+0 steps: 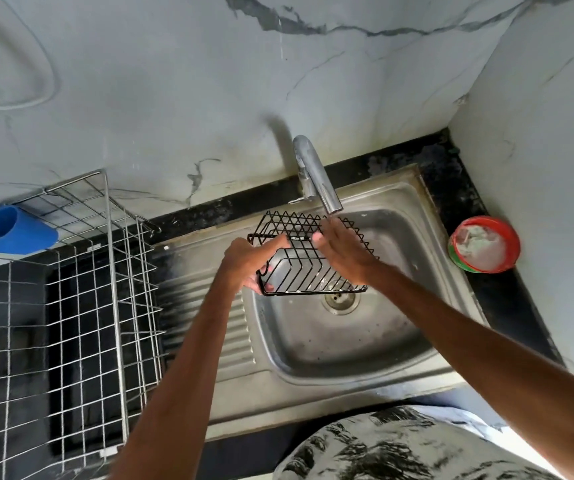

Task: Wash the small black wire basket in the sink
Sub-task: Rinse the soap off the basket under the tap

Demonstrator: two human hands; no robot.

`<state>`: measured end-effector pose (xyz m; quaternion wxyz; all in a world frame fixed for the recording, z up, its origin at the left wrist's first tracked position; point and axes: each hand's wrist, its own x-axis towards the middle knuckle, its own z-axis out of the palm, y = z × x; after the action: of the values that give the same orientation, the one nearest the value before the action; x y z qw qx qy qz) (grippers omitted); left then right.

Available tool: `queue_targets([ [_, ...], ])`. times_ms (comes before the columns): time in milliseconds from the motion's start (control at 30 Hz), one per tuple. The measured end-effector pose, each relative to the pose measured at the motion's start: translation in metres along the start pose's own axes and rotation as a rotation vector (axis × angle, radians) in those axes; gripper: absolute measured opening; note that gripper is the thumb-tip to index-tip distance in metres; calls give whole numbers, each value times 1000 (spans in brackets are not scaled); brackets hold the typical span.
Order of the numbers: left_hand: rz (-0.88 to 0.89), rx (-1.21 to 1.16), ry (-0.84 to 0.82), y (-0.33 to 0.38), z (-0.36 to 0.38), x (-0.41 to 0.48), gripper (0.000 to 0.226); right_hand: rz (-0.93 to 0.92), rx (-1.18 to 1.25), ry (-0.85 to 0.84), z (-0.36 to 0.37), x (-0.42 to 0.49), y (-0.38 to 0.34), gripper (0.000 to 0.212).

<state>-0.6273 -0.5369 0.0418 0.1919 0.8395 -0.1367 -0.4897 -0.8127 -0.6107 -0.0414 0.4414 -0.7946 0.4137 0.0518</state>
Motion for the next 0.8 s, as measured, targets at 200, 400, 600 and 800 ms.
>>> queue_targets([
  [200,51,127,-39,-16,8,5,68,-283,105,33,25,-11,-39,64],
  [400,86,52,34,-23,1,1,63,-102,31,108,-7,22,-3,66],
  [600,118,205,63,-24,8,1,61,104,86,89,18,2,55,101],
  [800,302,500,145,-27,33,-8,65,-221,151,219,50,-26,-3,70],
])
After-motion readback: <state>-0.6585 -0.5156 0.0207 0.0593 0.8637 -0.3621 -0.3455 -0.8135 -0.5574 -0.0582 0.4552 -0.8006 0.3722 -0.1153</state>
